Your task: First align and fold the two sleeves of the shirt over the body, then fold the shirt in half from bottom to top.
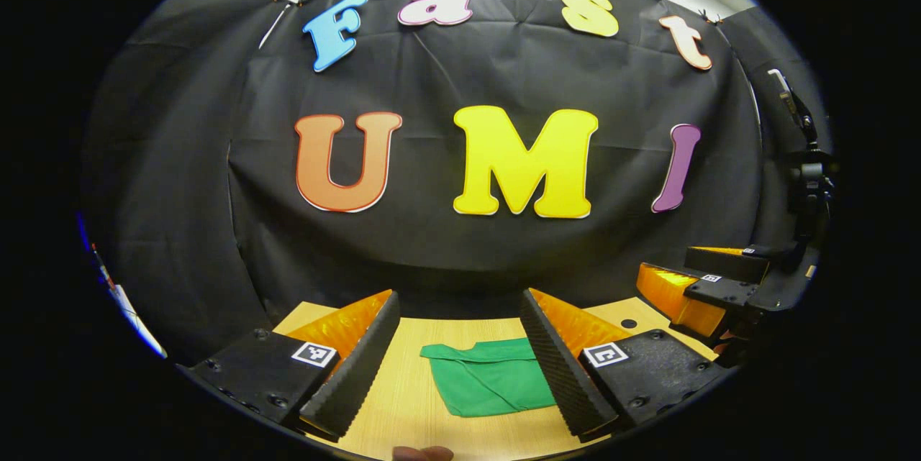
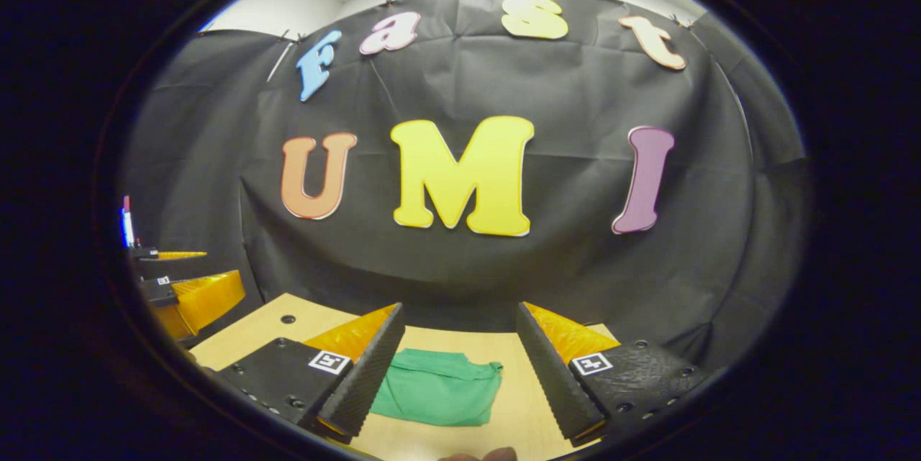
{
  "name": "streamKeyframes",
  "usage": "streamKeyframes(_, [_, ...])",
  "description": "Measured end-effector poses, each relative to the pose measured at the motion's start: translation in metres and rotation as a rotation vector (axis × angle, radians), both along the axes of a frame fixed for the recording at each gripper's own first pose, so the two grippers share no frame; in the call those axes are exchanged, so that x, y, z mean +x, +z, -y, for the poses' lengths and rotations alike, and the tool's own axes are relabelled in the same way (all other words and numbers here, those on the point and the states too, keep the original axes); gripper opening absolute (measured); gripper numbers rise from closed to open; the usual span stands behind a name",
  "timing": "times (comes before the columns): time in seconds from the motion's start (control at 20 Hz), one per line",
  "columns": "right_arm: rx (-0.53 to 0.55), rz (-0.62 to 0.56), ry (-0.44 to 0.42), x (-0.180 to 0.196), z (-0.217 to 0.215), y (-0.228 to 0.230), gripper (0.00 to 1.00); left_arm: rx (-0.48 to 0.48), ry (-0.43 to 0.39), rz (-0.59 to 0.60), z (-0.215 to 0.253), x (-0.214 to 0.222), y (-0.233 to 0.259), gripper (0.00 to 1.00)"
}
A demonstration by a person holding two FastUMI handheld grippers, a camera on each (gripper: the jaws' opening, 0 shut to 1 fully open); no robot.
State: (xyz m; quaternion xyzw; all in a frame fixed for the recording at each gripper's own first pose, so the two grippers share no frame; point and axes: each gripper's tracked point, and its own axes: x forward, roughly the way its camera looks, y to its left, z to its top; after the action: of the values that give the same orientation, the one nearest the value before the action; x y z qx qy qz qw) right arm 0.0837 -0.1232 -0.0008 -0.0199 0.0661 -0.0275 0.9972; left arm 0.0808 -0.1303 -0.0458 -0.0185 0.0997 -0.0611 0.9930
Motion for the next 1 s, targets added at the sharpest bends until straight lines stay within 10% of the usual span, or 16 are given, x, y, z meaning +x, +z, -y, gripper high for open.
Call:
streamKeyframes(0.35, [0.071, 0.022, 0.007, -0.08, -0.043, 0.006, 0.96, -0.015, -0.026, 0.042, -0.005, -0.048, 0.031, 1.0])
streamKeyframes(1.0, [0.065, 0.03, -0.027, -0.099, -0.047, 0.01, 0.95, -0.018, -0.003, 0.032, -0.025, -0.062, 0.027, 1.0])
